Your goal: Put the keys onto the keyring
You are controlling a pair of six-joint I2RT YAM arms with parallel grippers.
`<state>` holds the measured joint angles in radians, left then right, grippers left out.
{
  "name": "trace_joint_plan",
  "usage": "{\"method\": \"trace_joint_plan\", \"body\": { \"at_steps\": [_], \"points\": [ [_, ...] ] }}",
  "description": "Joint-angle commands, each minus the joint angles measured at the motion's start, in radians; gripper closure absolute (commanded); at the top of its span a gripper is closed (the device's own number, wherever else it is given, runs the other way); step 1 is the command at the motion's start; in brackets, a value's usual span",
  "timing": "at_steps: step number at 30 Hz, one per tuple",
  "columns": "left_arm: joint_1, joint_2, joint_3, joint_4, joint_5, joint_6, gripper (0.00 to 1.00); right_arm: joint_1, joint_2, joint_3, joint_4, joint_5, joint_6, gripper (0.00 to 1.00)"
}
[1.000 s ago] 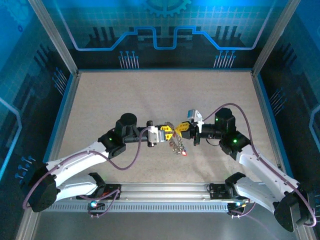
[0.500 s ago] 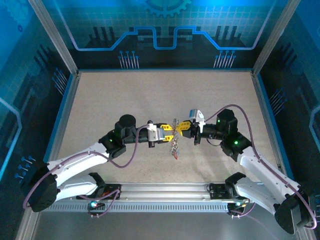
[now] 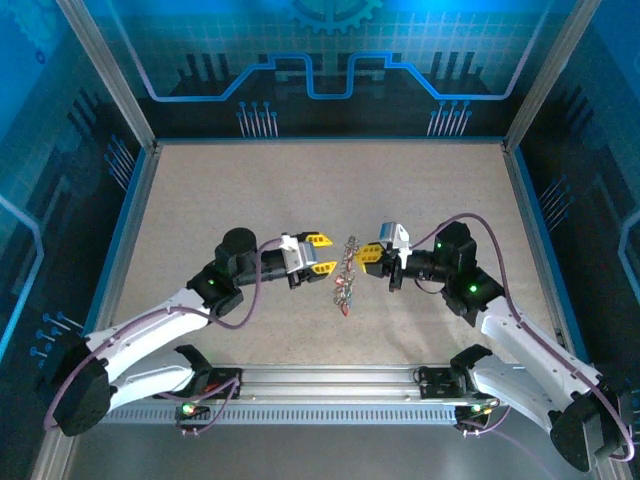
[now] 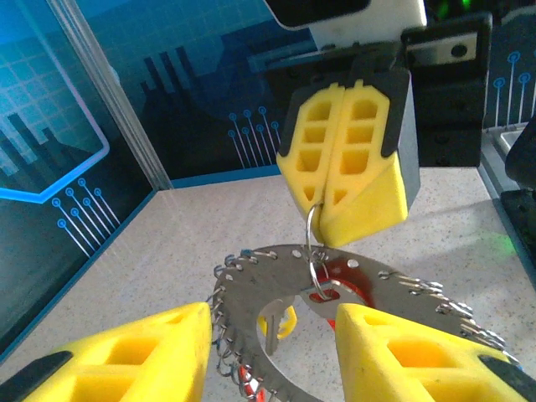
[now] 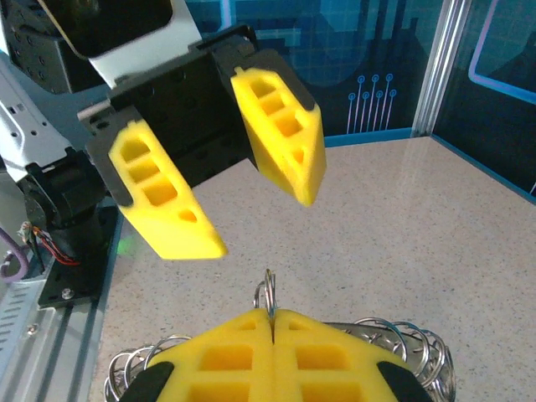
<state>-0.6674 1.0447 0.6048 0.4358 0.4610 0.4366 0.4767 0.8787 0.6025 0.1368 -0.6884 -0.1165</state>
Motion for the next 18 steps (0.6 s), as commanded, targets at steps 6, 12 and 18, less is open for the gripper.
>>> {"method": "trace_joint_plan", "body": {
  "at_steps": [6,12,18],
  "points": [
    [0.005,0.038,0.044,-0.011,0.125,-0.113,0.57,0.013,-0.027,-0.020,0.102,0.019,-0.053,1.00],
    [0.005,0.084,0.053,0.026,0.154,-0.169,0.63,0.020,-0.024,-0.039,0.128,0.024,-0.056,1.00],
    [0.005,0.113,0.083,0.029,0.171,-0.189,0.65,0.033,-0.011,-0.041,0.162,0.027,-0.069,1.00]
  ]
}}
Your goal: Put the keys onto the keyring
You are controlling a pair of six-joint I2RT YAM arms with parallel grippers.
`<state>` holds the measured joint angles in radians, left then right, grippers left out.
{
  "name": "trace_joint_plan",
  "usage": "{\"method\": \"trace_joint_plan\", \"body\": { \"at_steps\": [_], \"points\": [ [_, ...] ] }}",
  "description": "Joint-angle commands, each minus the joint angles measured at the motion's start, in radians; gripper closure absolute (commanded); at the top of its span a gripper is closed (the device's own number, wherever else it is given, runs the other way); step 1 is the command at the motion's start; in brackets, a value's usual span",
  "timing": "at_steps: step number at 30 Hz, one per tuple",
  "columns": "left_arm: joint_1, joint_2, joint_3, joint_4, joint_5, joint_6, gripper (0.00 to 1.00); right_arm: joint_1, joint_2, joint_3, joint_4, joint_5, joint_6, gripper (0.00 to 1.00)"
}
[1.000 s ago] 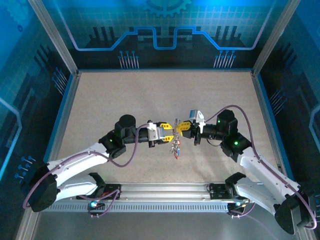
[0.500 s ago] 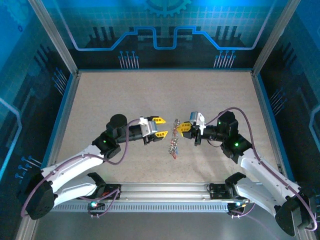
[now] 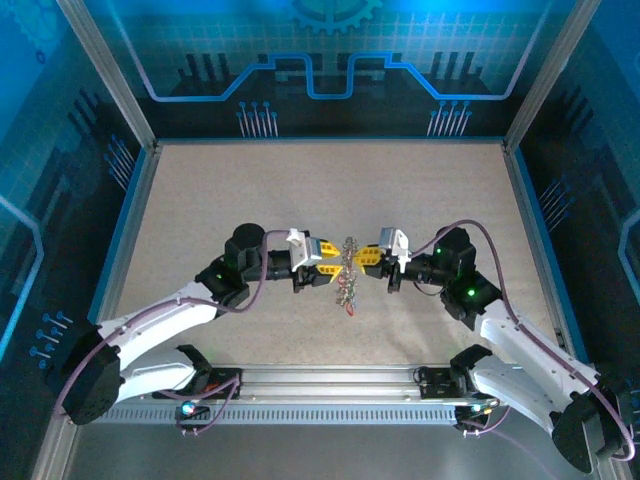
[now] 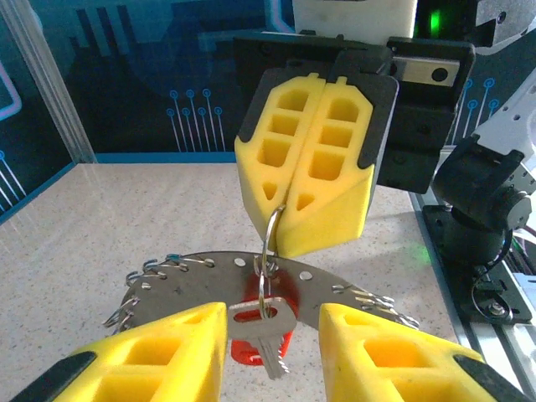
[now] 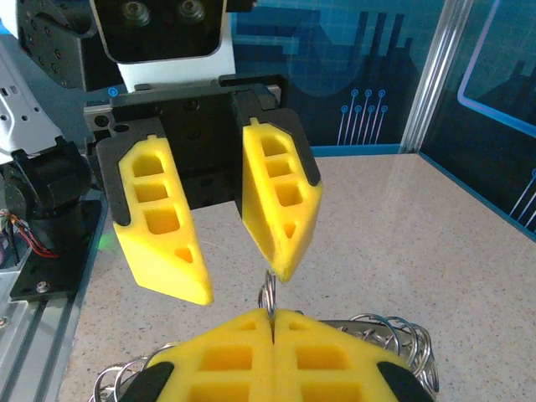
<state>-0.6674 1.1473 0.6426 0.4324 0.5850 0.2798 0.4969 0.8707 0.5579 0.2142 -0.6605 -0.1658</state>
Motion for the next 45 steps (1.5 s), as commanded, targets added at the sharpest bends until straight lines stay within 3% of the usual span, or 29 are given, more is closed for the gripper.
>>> {"method": "trace_joint_plan", "body": {
  "at_steps": [1,16,28,31,35,39,45],
  "points": [
    [0.005,0.014,0.049,0.035,0.051,-0.037,0.65,0.015,-0.001,0.005,0.084,0.001,-0.021,1.00],
    [0.004,0.055,0.064,0.019,0.067,-0.046,0.72,0.028,0.013,0.008,0.097,0.016,-0.029,1.00],
    [0.004,0.047,0.100,-0.051,0.072,-0.013,1.00,0.040,0.021,0.020,0.061,0.025,-0.064,1.00],
    [0.004,0.037,0.106,-0.094,0.065,0.018,1.00,0.043,0.019,0.033,-0.013,0.038,-0.108,1.00],
    [0.004,0.011,0.172,-0.296,-0.002,0.132,1.00,0.048,0.024,0.084,-0.182,0.076,-0.208,1.00],
    [-0.017,0.008,0.298,-0.598,-0.085,0.306,1.00,0.050,0.051,0.149,-0.354,0.073,-0.291,0.88],
    [-0.083,0.044,0.438,-0.842,-0.239,0.460,1.00,0.065,0.084,0.189,-0.422,0.085,-0.322,0.77]
  ]
}}
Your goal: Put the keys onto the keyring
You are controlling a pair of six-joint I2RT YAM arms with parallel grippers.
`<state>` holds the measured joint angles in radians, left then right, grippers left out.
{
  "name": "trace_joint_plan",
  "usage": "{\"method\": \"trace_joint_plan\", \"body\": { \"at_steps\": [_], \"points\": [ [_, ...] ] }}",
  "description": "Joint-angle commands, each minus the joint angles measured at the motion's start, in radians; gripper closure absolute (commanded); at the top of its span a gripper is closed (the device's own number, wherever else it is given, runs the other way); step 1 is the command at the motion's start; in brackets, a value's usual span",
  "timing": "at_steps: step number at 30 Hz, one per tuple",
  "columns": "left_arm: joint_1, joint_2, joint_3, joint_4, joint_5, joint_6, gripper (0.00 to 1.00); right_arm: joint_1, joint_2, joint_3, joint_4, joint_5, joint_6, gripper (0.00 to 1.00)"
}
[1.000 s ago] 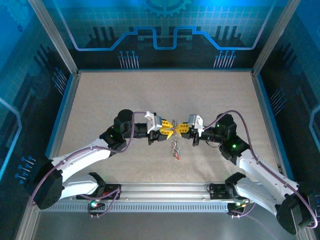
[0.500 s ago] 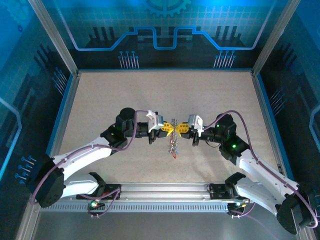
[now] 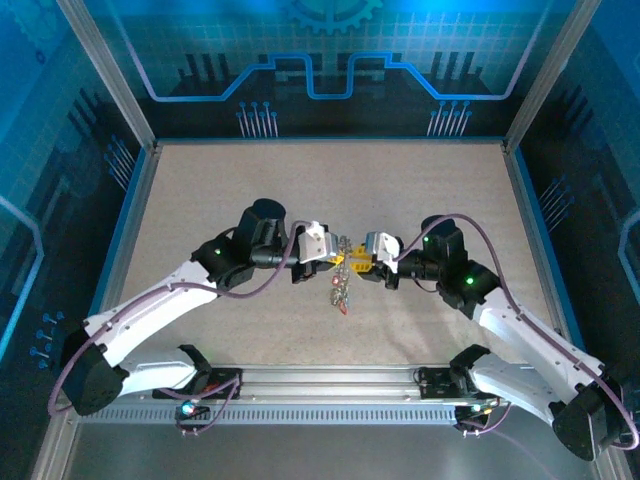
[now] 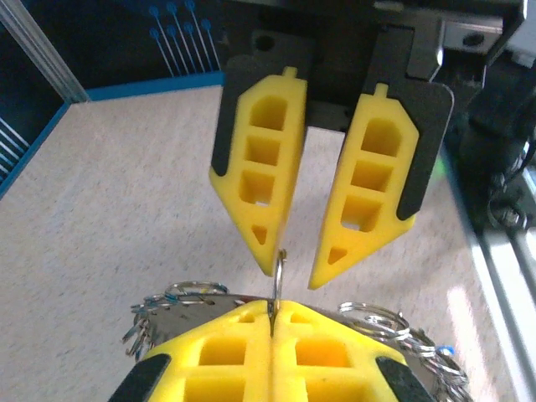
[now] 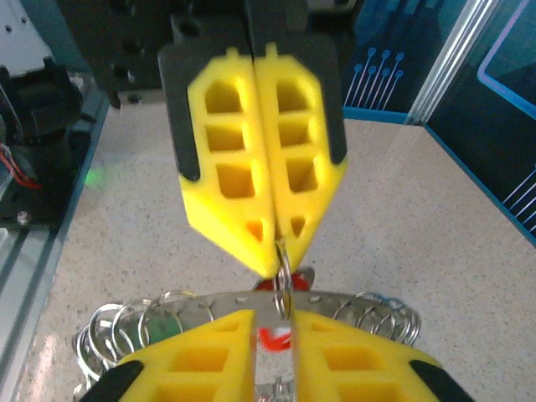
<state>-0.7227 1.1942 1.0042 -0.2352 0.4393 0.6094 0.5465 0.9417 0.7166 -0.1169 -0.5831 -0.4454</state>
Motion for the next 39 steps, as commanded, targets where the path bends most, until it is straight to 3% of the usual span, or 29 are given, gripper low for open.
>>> {"method": "trace_joint_plan", "body": {
  "at_steps": [1,22,36,39],
  "points": [
    [-0.035,0.005,0.093,-0.195,-0.106,0.139,1.00,0.016,0.016,0.030,-0.087,0.006,-0.040,0.77],
    [-0.064,0.039,0.139,-0.182,-0.093,0.119,1.00,0.055,0.042,0.008,0.019,-0.026,-0.011,0.78],
    [-0.064,0.032,0.113,-0.125,-0.062,0.071,1.00,0.082,0.038,-0.018,0.071,0.016,0.021,0.99],
    [-0.064,0.023,0.102,-0.111,-0.066,0.065,1.00,0.083,0.038,-0.025,0.092,0.023,0.038,1.00]
  ]
}}
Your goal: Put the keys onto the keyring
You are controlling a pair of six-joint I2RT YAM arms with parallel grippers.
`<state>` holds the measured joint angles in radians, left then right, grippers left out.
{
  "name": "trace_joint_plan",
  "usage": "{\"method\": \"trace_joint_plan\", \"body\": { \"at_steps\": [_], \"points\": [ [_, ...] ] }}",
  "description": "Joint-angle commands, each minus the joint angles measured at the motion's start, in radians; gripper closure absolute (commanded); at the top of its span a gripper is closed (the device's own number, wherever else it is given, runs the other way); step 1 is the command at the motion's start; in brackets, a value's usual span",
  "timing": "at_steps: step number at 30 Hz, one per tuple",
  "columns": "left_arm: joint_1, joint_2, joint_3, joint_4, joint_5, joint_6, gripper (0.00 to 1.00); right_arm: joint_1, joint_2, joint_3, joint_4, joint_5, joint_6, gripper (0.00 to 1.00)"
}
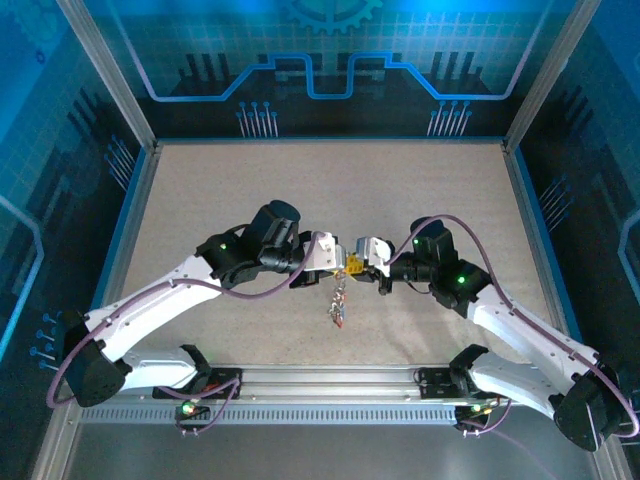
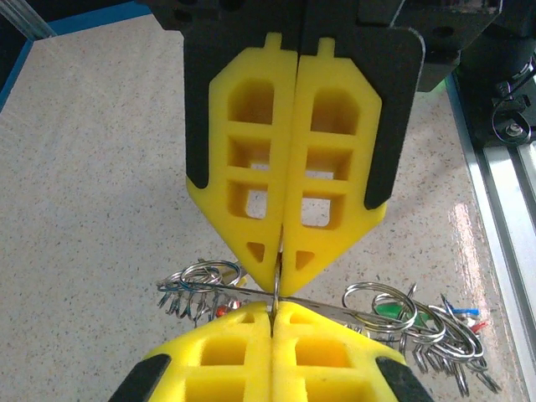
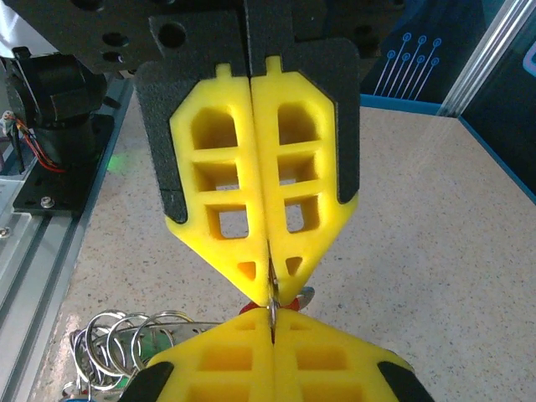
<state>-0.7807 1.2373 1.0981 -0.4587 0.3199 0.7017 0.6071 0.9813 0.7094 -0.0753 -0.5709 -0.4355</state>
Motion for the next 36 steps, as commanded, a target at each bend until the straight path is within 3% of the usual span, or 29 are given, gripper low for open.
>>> {"method": "trace_joint_plan", "body": {
  "at_steps": [1,5,7,19,33,36],
  "points": [
    [-0.007,-0.024,0.003,0.117,0.052,-0.028,1.00,0.022,-0.006,-0.025,0.066,0.011,0.035,1.00],
    [-0.007,-0.051,-0.051,0.163,0.047,-0.034,0.72,0.016,-0.045,-0.075,0.178,0.010,0.078,1.00],
    [-0.005,-0.067,-0.085,0.188,0.039,-0.034,0.69,0.010,-0.064,-0.093,0.216,0.007,0.088,1.00],
    [-0.003,-0.101,-0.145,0.244,0.066,-0.029,0.75,-0.007,-0.133,-0.161,0.338,0.015,0.118,1.00],
    [0.001,-0.082,-0.192,0.337,0.083,-0.113,0.76,-0.010,-0.150,-0.211,0.458,0.047,0.173,1.00],
    [0.005,-0.083,-0.198,0.360,0.077,-0.125,0.87,-0.010,-0.149,-0.211,0.453,0.040,0.171,1.00]
  ]
}}
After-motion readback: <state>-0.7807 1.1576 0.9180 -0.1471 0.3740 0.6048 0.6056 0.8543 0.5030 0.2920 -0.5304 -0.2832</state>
